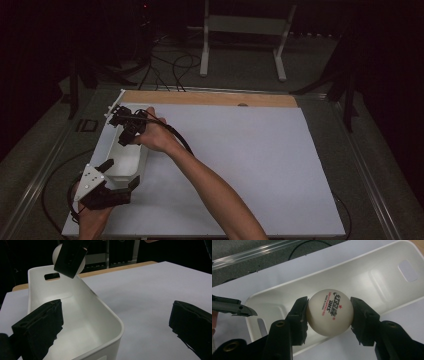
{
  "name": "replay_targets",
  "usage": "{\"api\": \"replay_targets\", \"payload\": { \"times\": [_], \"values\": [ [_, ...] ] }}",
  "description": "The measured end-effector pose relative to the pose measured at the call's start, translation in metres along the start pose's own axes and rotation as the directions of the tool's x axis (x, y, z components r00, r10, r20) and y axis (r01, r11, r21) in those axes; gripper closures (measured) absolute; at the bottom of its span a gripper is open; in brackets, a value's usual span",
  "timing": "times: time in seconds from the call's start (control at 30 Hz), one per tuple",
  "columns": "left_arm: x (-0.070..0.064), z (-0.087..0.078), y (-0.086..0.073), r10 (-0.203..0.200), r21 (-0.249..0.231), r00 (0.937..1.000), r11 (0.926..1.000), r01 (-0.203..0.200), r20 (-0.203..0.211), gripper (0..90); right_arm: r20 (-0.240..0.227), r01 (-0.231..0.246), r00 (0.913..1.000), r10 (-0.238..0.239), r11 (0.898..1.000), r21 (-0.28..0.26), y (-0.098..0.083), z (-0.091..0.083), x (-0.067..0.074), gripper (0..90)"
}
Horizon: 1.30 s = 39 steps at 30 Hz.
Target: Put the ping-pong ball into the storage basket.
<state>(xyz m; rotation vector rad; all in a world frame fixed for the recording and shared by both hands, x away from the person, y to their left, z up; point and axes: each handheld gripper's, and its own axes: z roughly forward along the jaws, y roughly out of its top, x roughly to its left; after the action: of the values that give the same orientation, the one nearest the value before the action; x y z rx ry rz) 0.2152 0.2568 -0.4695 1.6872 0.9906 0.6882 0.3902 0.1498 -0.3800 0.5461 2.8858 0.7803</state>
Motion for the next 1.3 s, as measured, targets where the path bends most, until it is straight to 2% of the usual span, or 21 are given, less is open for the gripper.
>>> {"api": "replay_targets", "payload": {
  "times": [0.33,0.37,0.4,0.43,0.47,0.53,0.8,0.87,1.3],
  "values": [
    [0.0,0.0,0.0,0.0,0.001,1.0,1.0,0.0,0.0,0.0,-0.007,-0.006,1.0,0.006,1.0,0.0,0.001,0.002,0.001,48.8],
    [0.0,0.0,0.0,0.0,0.001,1.0,1.0,0.0,0.0,0.0,-0.018,-0.017,0.9997,0.017,1.0,-0.006,0.001,0.002,0.001,38.5],
    [0.0,0.0,0.0,0.0,0.001,1.0,1.0,0.0,0.0,0.0,-0.02,-0.024,0.9995,0.024,0.999,-0.022,0.001,0.001,0.001,22.8],
    [0.0,0.0,0.0,0.0,0.002,1.0,1.0,0.0,0.0,0.0,-0.005,-0.028,0.9996,0.028,0.999,-0.032,0.002,0.0,0.0,14.7],
    [0.0,0.0,0.0,0.0,0.003,1.0,1.0,0.0,0.0,0.0,-0.002,-0.044,0.999,0.044,0.998,-0.04,0.002,-0.001,-0.001,12.4],
    [0.0,0.0,0.0,0.0,0.003,1.0,1.0,0.0,0.0,0.0,-0.016,-0.045,0.9989,0.044,0.998,-0.044,0.001,-0.002,-0.002,11.6],
    [-0.001,0.001,0.0,0.002,0.005,1.0,1.0,-0.002,0.0,0.0,-0.007,-0.041,0.9992,0.04,0.999,-0.029,-0.002,-0.002,-0.003,11.1],
    [-0.001,0.001,0.0,0.003,0.007,1.0,1.0,-0.003,0.0,0.0,-0.008,-0.052,0.9986,0.052,0.998,-0.024,-0.003,-0.003,-0.003,11.1],
    [-0.002,0.002,-0.001,0.004,0.009,1.0,0.9999,-0.004,0.0,0.0,-0.008,-0.058,0.9983,0.058,0.997,-0.041,-0.012,-0.008,-0.009,10.5]
  ]
}}
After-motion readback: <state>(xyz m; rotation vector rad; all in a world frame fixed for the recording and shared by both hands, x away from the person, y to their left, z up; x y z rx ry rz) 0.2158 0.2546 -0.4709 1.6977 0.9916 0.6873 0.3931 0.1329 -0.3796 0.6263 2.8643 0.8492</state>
